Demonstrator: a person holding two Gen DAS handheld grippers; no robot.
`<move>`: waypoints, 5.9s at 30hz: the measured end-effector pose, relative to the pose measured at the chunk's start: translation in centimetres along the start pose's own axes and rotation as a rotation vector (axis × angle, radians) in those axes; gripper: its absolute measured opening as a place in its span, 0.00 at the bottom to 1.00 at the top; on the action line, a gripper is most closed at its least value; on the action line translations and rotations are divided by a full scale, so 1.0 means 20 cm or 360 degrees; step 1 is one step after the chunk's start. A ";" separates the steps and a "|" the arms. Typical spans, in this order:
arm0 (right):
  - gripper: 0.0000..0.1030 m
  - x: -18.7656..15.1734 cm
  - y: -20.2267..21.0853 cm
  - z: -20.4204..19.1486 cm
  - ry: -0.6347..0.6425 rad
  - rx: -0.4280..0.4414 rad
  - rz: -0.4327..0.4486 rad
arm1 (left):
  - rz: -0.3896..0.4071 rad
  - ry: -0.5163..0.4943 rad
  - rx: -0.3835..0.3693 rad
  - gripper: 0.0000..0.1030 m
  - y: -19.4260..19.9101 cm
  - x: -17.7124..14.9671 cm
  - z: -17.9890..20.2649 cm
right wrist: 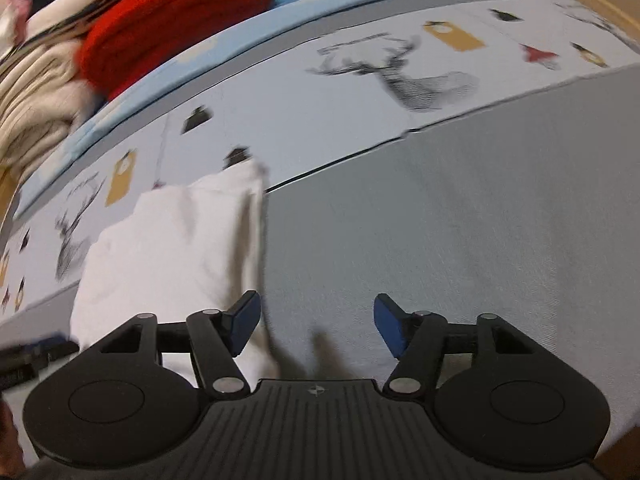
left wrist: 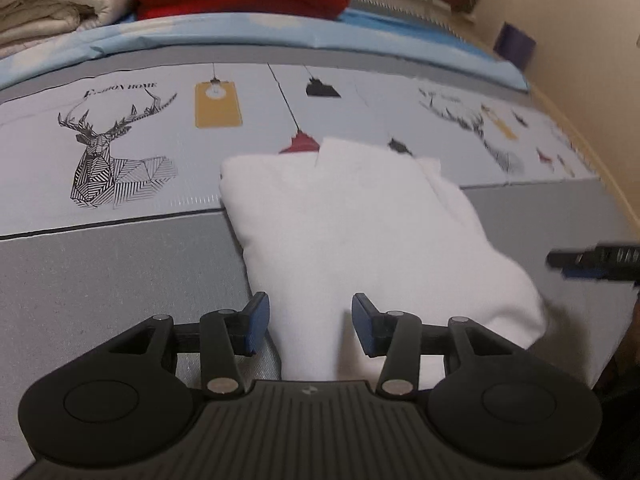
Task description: Fold small clothes
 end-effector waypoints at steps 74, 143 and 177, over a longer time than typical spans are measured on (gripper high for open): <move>0.53 0.03 -0.34 -0.05 -0.0140 0.0076 -0.0257 | -0.0343 0.0607 -0.0298 0.71 -0.42 0.15 -0.22; 0.99 -0.37 0.62 -0.63 0.0543 -0.0080 0.0612 | 0.0591 0.0185 0.0437 1.00 0.91 -0.19 -0.01; 0.99 -0.66 0.48 -0.86 0.0692 -0.0090 0.0538 | 0.0465 0.0216 0.0506 1.00 0.79 -0.50 0.16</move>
Point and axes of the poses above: each gripper's, at about its wrist camera, not at the fingertips, and y roughly against the way its jaws point, z to its right, x to its top, the point moved 2 cm from there along -y, roughly the way its jaws point, and after that the axes turned 8 degrees about x, right-handed, at the moved point
